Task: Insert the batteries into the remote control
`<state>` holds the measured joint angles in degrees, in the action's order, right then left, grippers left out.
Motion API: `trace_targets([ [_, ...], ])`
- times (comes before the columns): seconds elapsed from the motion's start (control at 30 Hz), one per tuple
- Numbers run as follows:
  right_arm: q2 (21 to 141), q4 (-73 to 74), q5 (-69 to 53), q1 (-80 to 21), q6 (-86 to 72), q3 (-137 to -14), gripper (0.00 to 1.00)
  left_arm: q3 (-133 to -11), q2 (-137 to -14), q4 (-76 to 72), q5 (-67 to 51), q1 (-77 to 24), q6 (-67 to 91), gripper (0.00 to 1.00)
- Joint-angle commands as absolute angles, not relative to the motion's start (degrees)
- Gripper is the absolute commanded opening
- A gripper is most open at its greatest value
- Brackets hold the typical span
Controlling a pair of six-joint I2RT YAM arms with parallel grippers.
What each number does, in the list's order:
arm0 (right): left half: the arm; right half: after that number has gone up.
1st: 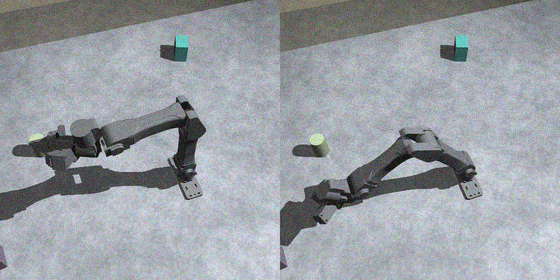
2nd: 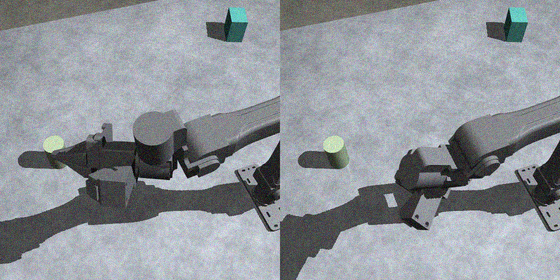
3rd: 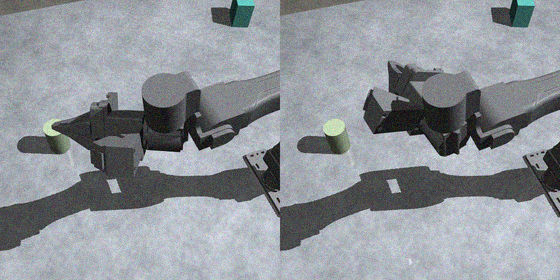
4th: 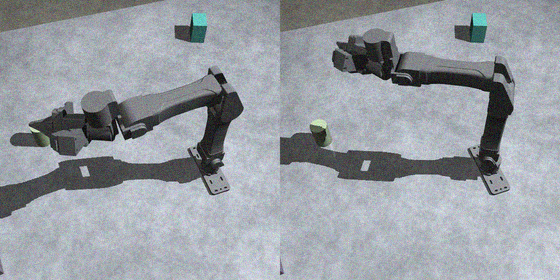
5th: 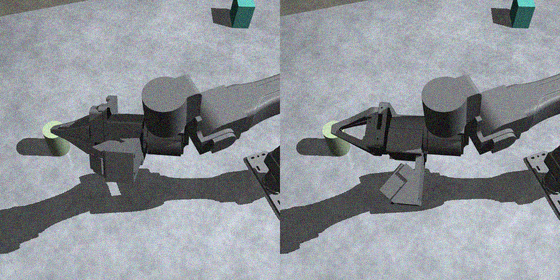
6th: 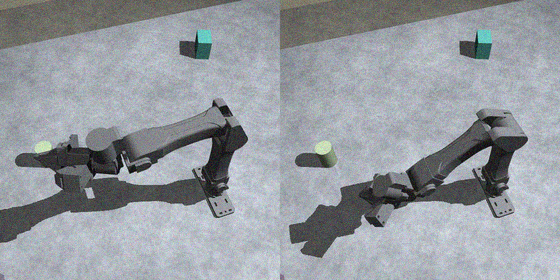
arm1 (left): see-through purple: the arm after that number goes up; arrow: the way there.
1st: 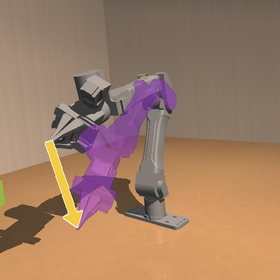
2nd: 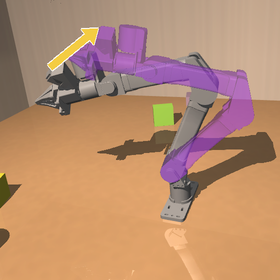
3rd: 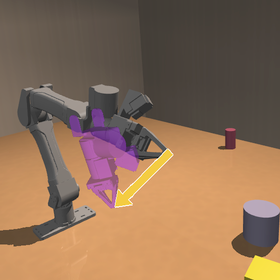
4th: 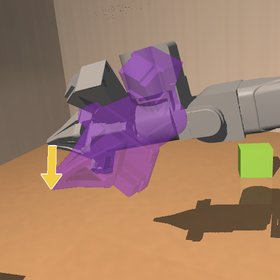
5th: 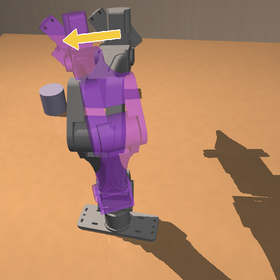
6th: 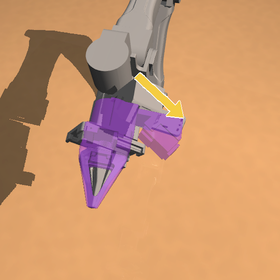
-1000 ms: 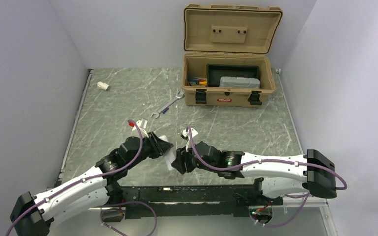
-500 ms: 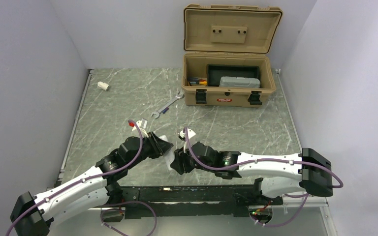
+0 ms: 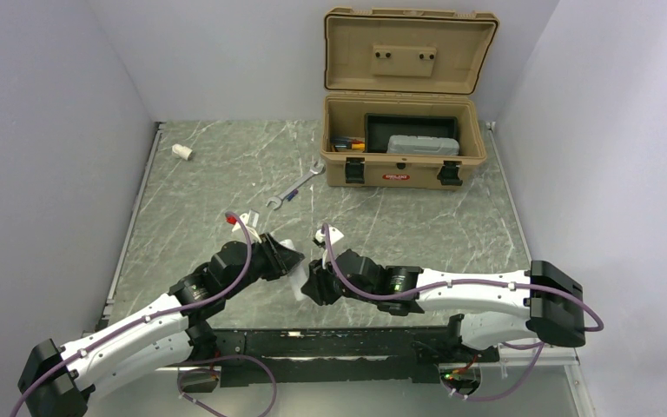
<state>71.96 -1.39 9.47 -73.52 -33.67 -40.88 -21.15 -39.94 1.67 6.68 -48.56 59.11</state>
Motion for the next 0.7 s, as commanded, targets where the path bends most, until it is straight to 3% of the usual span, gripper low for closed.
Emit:
trace_targets([
  [0.0, 71.7, -3.0, 9.5, -73.3, -33.9, -42.9, 0.3, -22.4, -38.8, -1.4, 6.7, -48.6, 59.1, 0.0],
  [0.5, 64.1, 5.0, 14.2, -73.3, -24.9, -44.3, 0.26, -20.9, -38.2, -1.6, 5.6, -48.4, 59.6, 0.0],
  [0.67, 58.0, 2.8, 5.5, -73.3, -9.6, -40.4, 0.41, -16.3, -38.2, -9.6, 0.9, -48.1, 63.7, 0.0],
])
